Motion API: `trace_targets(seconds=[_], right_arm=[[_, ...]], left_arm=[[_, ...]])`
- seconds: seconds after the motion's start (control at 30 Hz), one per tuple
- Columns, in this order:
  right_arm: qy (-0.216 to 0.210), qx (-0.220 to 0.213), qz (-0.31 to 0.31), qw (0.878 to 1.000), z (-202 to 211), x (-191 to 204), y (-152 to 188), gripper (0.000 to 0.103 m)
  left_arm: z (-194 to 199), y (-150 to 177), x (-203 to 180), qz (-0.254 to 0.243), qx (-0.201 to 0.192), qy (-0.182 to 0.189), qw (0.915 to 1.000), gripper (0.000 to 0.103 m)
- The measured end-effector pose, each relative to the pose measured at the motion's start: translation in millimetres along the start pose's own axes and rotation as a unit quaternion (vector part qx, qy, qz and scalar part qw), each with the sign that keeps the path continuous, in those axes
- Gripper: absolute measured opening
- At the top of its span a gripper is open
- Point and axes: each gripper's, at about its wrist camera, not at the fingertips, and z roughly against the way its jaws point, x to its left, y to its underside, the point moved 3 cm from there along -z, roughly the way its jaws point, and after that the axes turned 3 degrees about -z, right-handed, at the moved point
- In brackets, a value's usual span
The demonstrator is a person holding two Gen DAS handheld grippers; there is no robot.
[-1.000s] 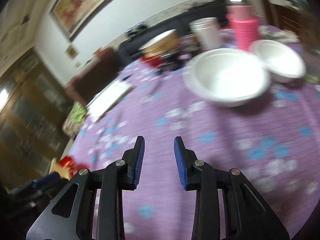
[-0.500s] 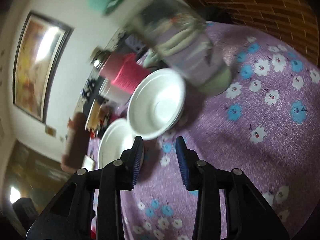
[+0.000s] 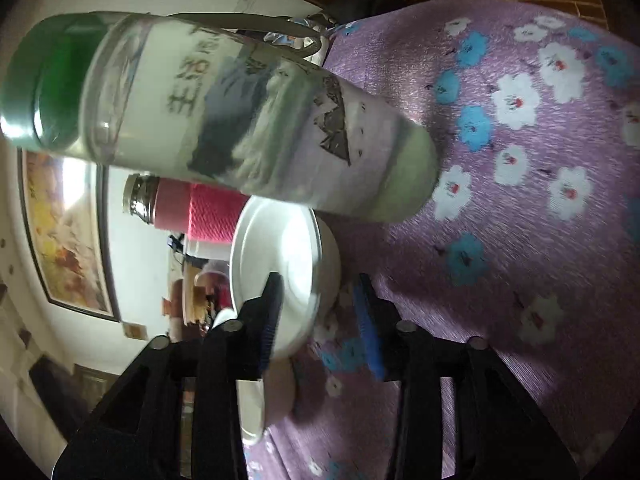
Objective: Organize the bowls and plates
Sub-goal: 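Move both grippers to the white foam bowls beside the pink thermos, then close both grippers on the rim of one white foam bowl and lift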
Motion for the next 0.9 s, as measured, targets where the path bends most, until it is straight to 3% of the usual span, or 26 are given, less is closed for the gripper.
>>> trace_targets(seconds=[0.17, 0.33, 0.6, 0.9], right_arm=[[0.006, 0.005, -0.001, 1.0, -6, -6, 0, 0.047], [0.004, -0.003, 0.012, 1.0, -8, 0, -1, 0.047], [0.004, -0.003, 0.022, 1.0, -23, 13, -6, 0.047], [-0.002, 0.003, 0.011, 1.0, -39, 30, -7, 0.047]], left_arm=[[-35, -25, -17, -0.05, 0.021, -0.018, 0.9984, 0.056], [-53, -43, -21, -0.048, 0.038, -0.012, 0.9981, 0.056], [-79, -42, -34, -0.081, 0.073, -0.04, 0.9932, 0.059], [-75, -41, -27, -0.046, 0.086, 0.005, 0.9952, 0.059]])
